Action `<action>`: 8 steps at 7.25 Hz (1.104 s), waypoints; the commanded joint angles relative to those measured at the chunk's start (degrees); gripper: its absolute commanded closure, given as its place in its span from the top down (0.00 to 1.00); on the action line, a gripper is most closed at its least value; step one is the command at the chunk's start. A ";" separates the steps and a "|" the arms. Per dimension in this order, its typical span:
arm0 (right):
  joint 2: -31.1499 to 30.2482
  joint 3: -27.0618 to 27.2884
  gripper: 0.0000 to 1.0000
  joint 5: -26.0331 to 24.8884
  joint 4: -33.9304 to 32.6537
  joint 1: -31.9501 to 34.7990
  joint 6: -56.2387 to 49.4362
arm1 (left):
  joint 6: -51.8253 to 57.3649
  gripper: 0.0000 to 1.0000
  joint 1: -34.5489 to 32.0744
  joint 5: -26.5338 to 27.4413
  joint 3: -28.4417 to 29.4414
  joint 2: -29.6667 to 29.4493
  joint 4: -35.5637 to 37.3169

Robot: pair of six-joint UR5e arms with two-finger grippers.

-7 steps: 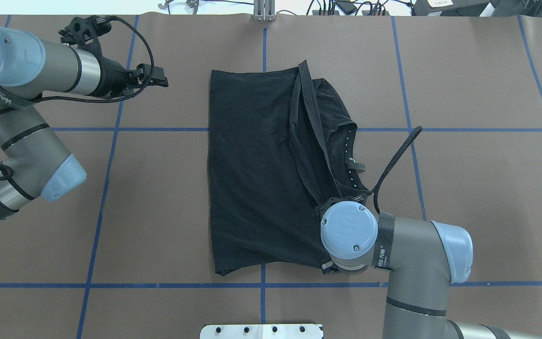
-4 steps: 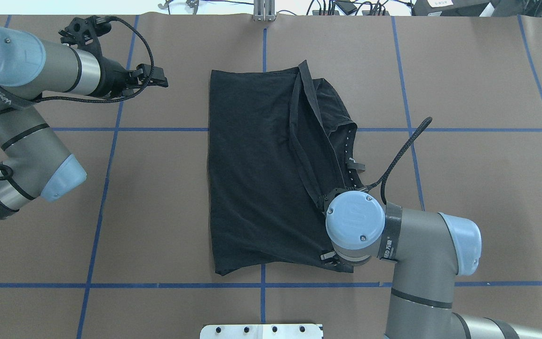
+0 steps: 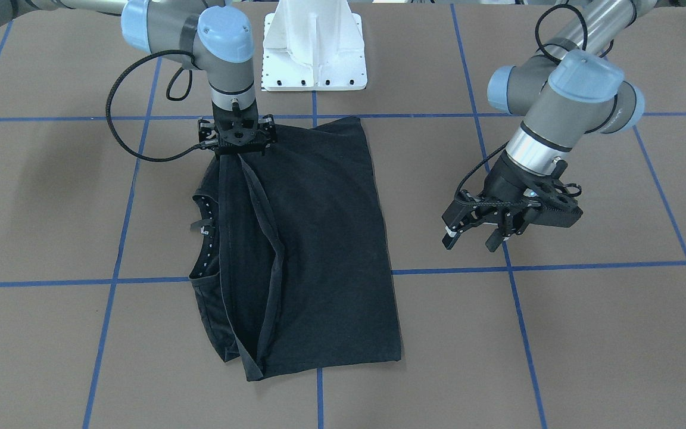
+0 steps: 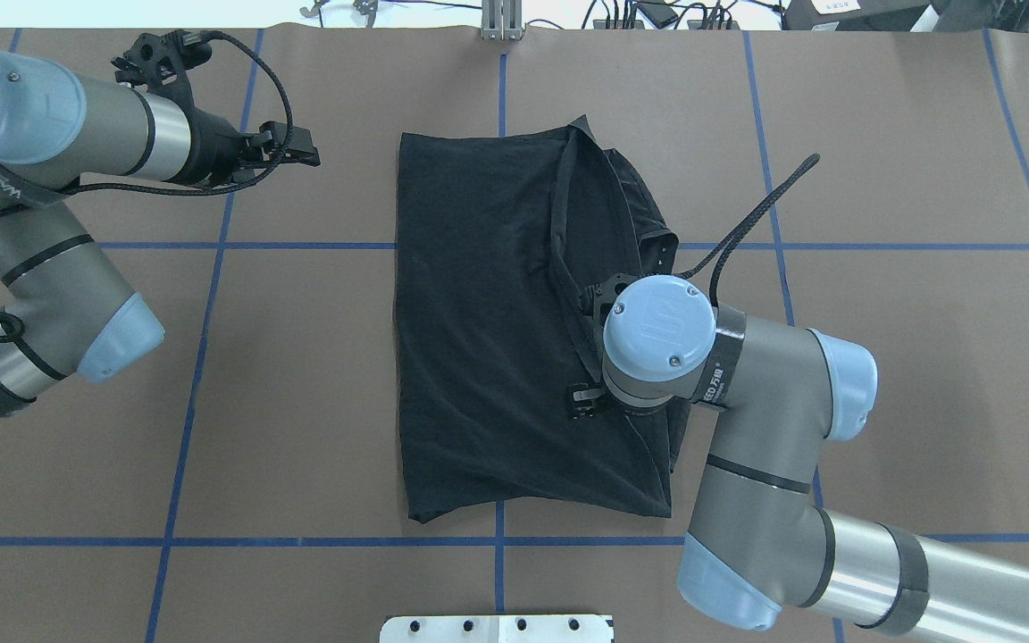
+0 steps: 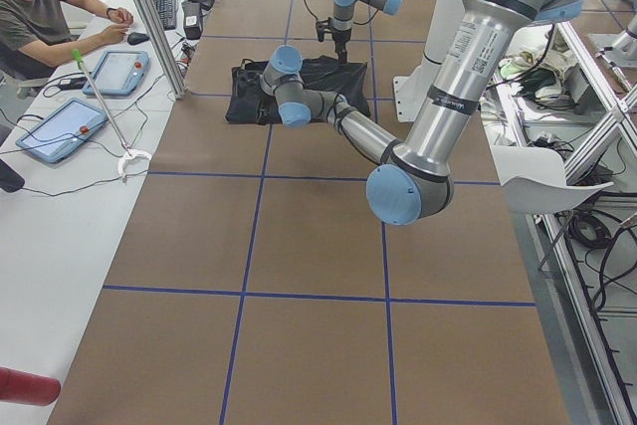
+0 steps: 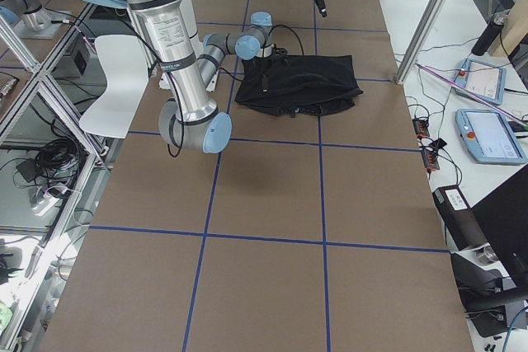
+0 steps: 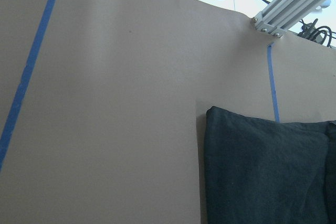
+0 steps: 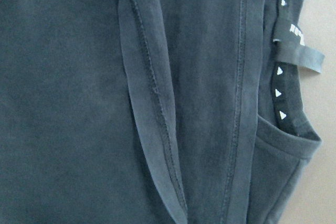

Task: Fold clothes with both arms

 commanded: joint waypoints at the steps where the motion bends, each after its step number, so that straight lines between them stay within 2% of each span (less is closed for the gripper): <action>1: 0.64 -2.21 0.90 -0.10 1.27 0.61 0.11 | 0.00 1.00 0.00 -0.04 -0.22 0.00 0.09; 2: 0.47 -3.35 0.69 -0.27 1.53 0.78 -1.28 | 0.00 1.00 0.00 -0.04 -0.22 0.09 0.00; 3: 0.64 -3.71 0.66 -0.53 1.53 0.79 -3.73 | 0.00 1.00 0.00 -0.04 -0.22 0.00 0.09; 5: 1.60 -3.98 0.67 -0.88 1.01 0.61 -11.79 | 0.00 1.00 0.00 -0.04 -0.22 0.00 0.09; 8: 3.10 -5.28 0.70 -1.32 0.57 0.35 -16.22 | 0.00 1.00 0.00 -0.04 -0.04 0.09 0.09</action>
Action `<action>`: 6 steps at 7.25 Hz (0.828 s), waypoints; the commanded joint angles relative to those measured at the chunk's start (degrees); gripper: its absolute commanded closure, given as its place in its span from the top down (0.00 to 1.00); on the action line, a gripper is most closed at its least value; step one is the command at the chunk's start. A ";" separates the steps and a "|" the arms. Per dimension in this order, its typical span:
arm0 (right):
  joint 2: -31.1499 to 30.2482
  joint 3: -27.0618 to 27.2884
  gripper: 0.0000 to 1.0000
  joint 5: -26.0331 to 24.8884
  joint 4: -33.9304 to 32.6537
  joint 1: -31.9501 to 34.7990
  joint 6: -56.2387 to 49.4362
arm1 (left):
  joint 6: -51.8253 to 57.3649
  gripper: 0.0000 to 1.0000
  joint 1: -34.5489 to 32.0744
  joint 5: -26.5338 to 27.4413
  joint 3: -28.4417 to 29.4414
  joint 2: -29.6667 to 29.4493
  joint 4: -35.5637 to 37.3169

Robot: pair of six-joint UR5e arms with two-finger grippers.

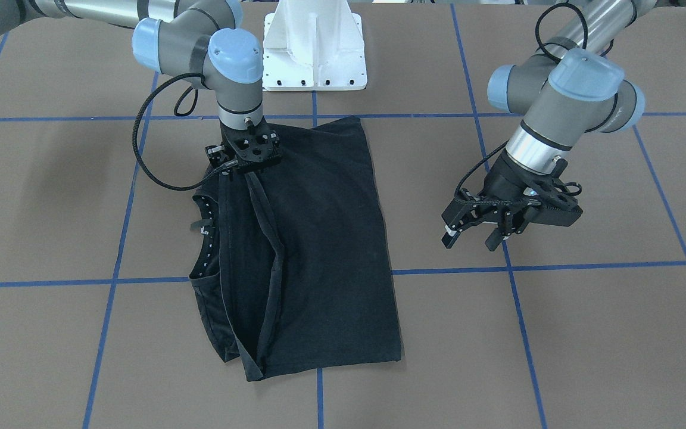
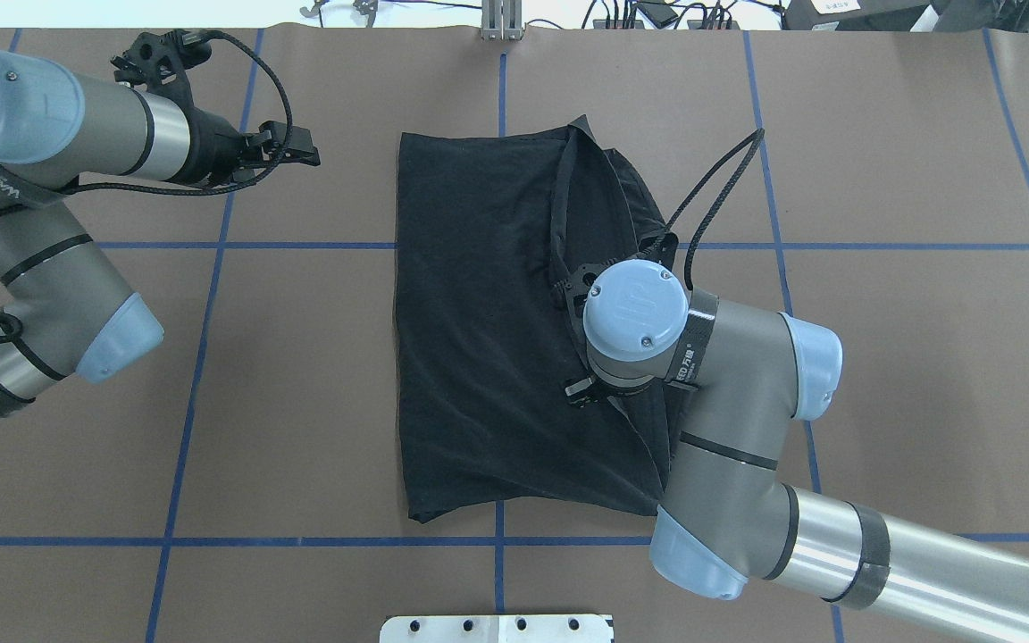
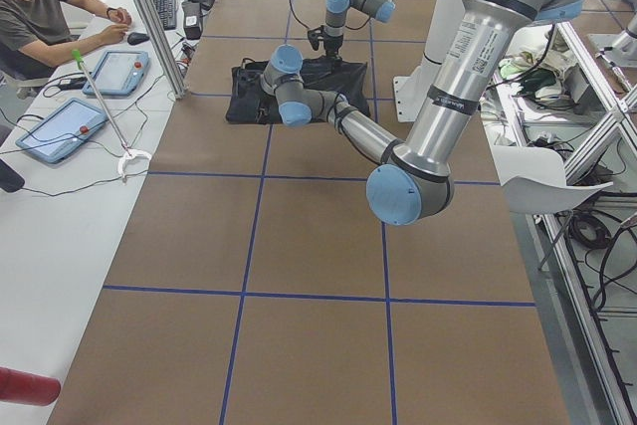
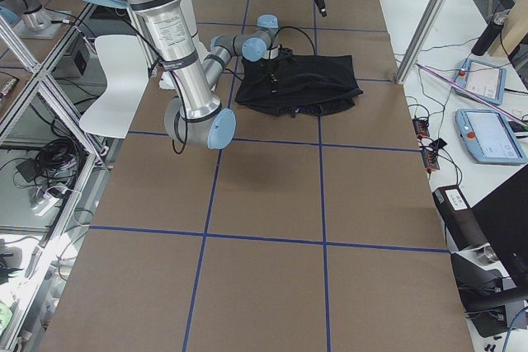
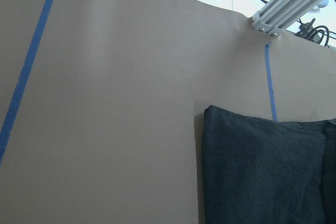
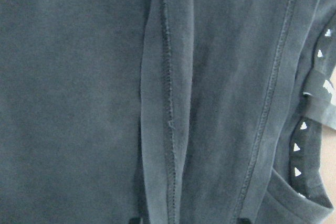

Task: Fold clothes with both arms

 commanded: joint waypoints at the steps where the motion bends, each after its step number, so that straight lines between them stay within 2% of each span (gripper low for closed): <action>1: 1.43 -1.80 0.68 -0.79 -0.72 -0.14 -6.10 | 0.00 1.00 0.00 0.00 0.27 0.01 0.00; 3: 1.44 -1.81 0.46 -1.32 -1.61 -0.14 -7.90 | 0.00 1.00 0.00 0.00 0.27 0.01 -0.09; 4: 1.44 -1.89 0.21 -1.49 -1.61 -0.49 -7.90 | 0.00 1.00 0.00 0.00 0.27 0.01 -0.09; 6: 1.44 -1.89 0.19 -2.55 -1.70 -1.11 -7.90 | 0.00 1.00 0.00 0.00 0.36 0.01 -0.09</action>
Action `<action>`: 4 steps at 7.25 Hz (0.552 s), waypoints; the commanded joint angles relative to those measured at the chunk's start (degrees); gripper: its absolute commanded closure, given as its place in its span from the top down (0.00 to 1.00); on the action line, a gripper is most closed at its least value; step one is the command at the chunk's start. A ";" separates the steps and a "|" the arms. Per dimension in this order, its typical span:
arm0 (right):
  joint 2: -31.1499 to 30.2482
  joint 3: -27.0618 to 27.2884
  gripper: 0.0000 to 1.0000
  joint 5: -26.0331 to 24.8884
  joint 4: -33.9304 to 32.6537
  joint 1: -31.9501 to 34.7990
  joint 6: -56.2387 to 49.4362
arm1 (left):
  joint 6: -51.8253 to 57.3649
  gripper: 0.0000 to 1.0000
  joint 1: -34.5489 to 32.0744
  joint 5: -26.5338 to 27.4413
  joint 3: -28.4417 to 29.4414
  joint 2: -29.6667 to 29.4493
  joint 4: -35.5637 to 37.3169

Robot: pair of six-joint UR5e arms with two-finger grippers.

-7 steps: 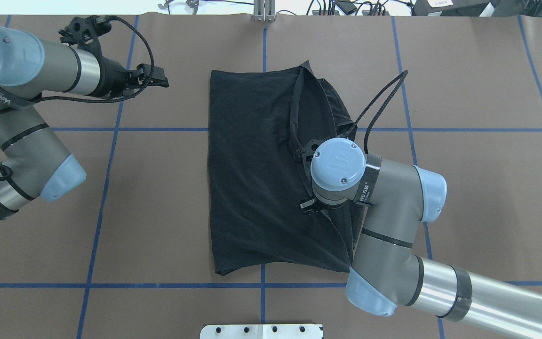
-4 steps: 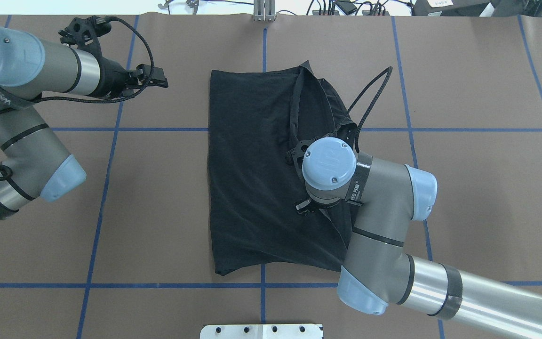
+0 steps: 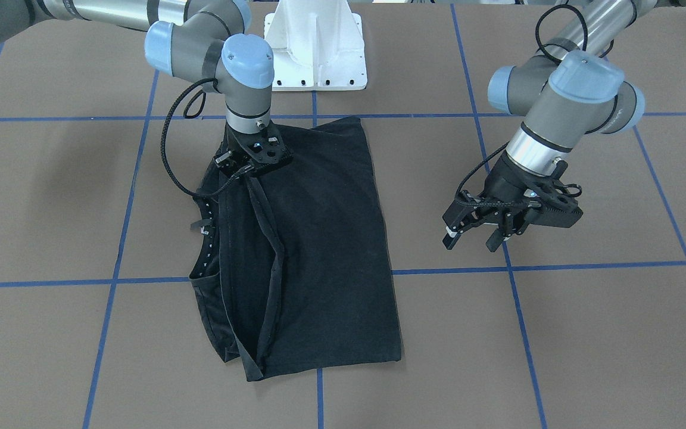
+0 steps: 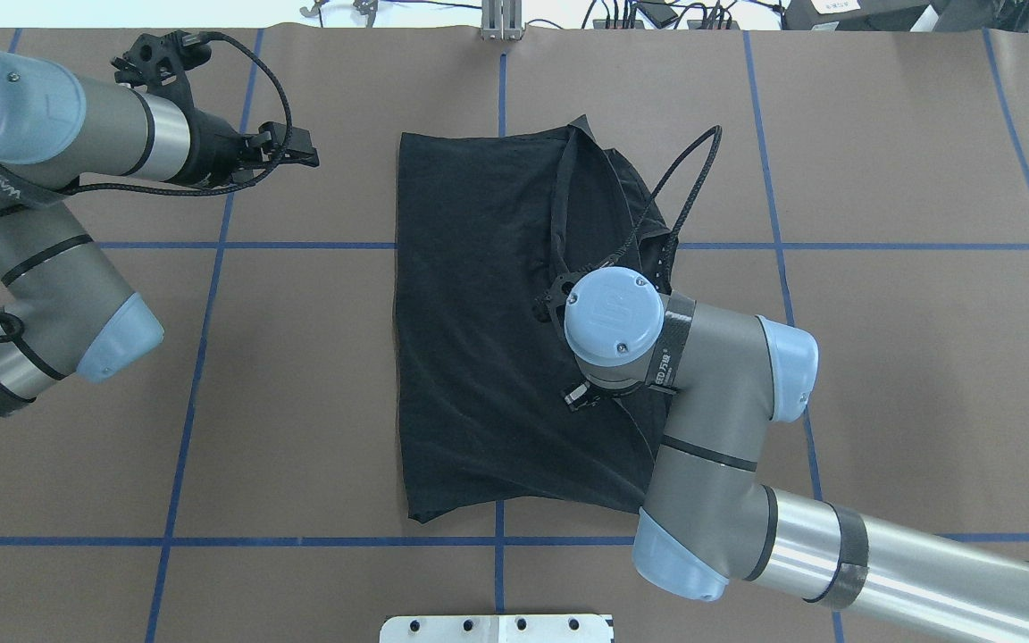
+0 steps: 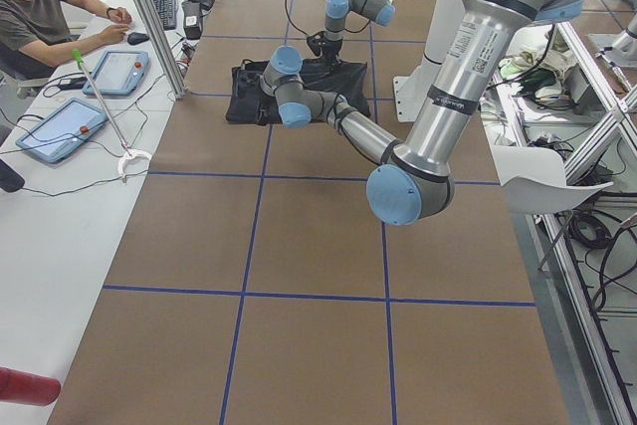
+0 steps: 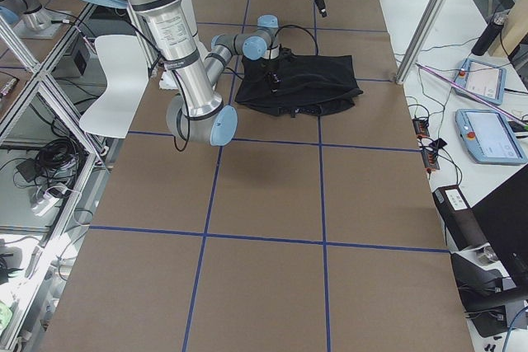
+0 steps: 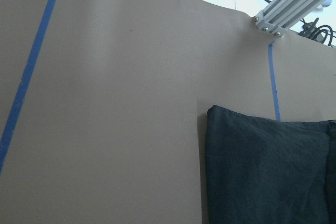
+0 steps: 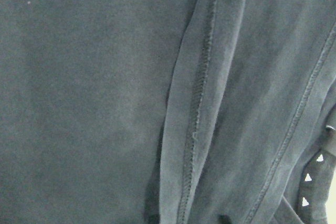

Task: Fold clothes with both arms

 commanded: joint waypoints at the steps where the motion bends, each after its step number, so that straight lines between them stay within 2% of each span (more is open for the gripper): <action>1: 0.00 0.11 0.00 -0.35 -0.14 -0.16 -0.05 | 0.00 1.00 0.00 0.00 0.07 0.00 0.00; 4: -0.43 1.25 0.00 0.87 -0.14 1.50 -0.92 | 0.00 1.00 0.00 0.00 -0.11 0.00 0.08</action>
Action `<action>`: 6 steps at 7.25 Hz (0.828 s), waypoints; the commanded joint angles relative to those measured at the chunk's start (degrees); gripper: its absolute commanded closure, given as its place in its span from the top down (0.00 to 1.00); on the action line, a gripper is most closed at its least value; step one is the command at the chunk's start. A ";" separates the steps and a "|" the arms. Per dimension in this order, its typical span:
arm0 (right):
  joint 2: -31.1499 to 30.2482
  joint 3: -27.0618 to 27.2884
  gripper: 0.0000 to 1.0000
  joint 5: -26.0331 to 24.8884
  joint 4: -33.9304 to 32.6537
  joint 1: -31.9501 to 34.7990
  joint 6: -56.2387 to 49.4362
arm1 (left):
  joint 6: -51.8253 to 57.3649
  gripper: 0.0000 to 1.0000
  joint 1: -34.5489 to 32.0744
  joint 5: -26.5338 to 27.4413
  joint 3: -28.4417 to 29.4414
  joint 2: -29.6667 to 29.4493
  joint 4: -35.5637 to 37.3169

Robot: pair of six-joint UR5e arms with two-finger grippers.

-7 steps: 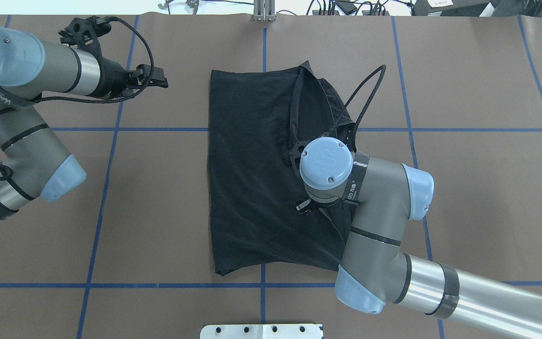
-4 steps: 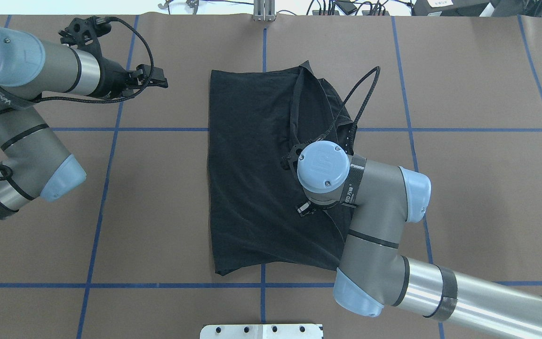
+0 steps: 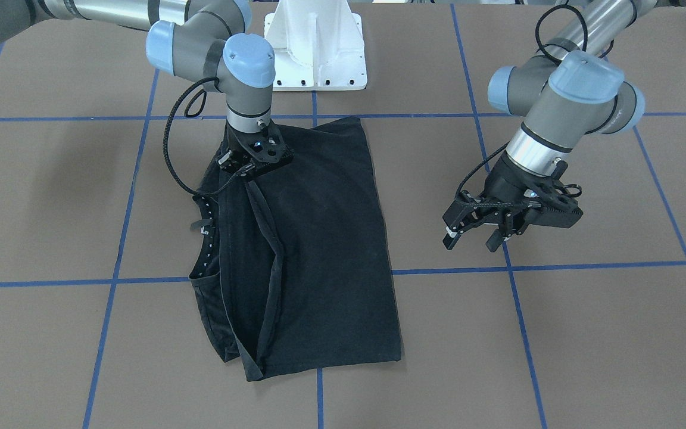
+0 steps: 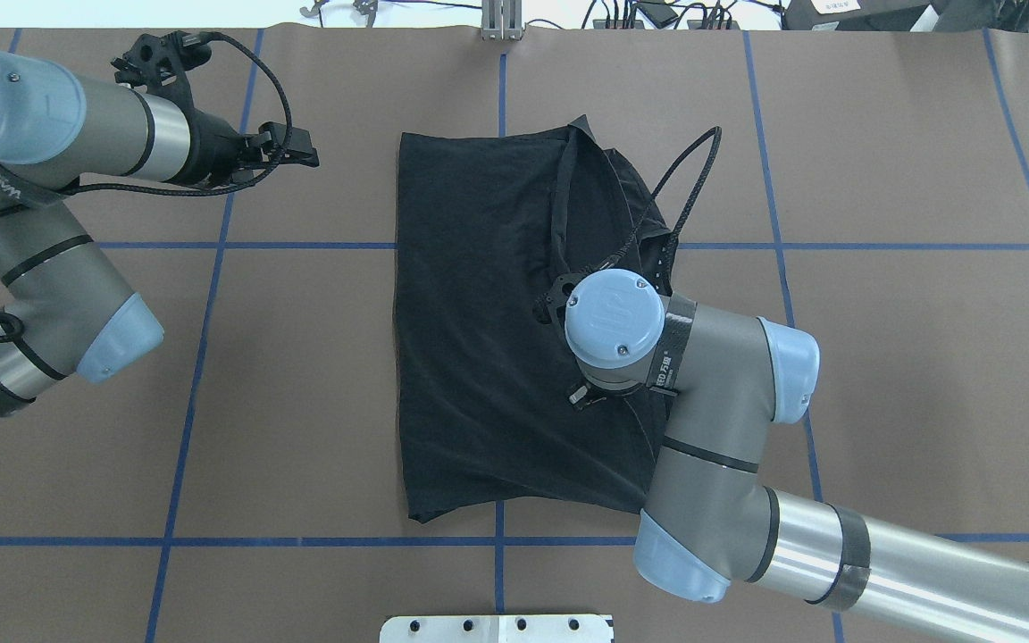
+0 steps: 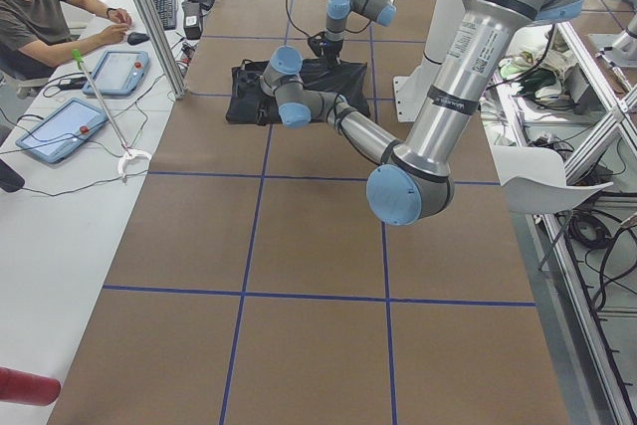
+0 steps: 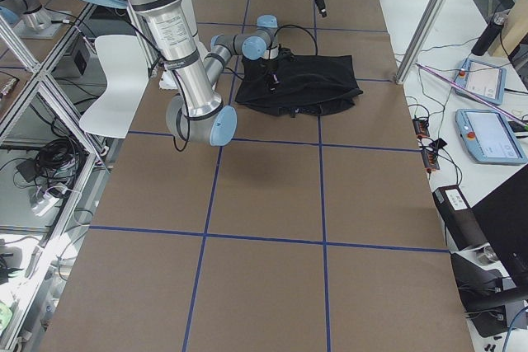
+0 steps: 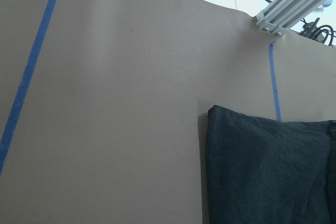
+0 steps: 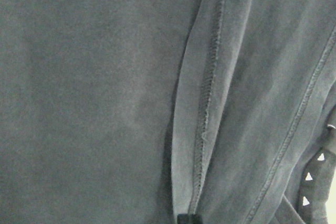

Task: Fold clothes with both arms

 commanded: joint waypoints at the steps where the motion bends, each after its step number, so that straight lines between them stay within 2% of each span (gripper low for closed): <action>1: -1.70 2.84 0.00 1.47 -1.31 1.92 -2.10 | 0.00 1.00 0.00 0.00 -0.16 0.00 0.03; 3: -8.45 8.98 0.00 1.13 -2.55 1.66 -2.21 | 0.00 1.00 0.00 0.00 -0.34 -0.09 0.03; 4: -6.92 8.14 0.10 1.21 -2.90 0.70 -0.03 | -0.09 1.00 0.00 0.00 -0.42 -0.09 0.03; 5: -3.16 4.57 0.57 1.22 -2.82 0.52 1.56 | -0.52 1.00 0.00 0.00 -0.42 -0.09 0.03; 6: 0.01 1.92 0.72 1.13 -2.82 -0.18 1.84 | -1.14 1.00 0.00 0.00 -0.42 -0.09 0.03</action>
